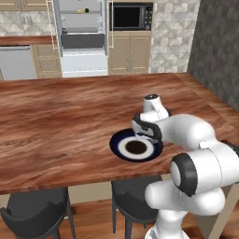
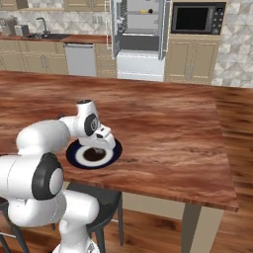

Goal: Take the cheese, fish, and avocado from the fridge and place them on the plate on the dining counter to create an appetizer plate.

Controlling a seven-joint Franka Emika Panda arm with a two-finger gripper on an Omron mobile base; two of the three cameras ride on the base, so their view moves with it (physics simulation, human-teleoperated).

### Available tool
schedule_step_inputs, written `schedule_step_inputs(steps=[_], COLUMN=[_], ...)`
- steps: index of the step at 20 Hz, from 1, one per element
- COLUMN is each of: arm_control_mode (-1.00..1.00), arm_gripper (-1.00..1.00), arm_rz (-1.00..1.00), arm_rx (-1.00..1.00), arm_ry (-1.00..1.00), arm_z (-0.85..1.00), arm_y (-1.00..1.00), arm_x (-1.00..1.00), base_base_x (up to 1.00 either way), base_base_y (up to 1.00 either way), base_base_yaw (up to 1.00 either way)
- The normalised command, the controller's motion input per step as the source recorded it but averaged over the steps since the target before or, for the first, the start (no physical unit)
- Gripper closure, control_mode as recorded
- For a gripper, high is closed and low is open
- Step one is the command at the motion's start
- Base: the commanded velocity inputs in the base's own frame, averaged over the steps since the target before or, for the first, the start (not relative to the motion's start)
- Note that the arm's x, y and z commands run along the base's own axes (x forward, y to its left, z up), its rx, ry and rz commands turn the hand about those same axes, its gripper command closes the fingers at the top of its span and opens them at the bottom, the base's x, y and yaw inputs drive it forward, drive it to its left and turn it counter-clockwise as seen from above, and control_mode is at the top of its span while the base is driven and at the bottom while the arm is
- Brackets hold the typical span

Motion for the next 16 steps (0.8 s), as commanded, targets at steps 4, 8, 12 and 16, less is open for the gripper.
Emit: schedule_step_inputs(steps=[4, 8, 12, 16], arm_control_mode=[-1.00, -1.00, -1.00, -1.00], arm_gripper=[1.00, 1.00, 1.00, 1.00], arm_rz=[-0.03, -0.04, -0.05, -0.05], arm_rx=[0.00, 0.00, 0.00, 0.00], arm_ry=[0.15, 0.15, 0.15, 0.16], arm_z=[-0.47, -0.43, -0.44, -0.39], arm_y=[0.00, -0.01, 0.00, 0.00], arm_x=[0.64, 0.60, 0.53, 0.43], base_base_x=[0.00, 0.00, 0.00, 0.00], base_base_y=[0.00, 0.00, 0.00, 0.00], base_base_yaw=[0.00, 0.00, 0.00, 0.00])
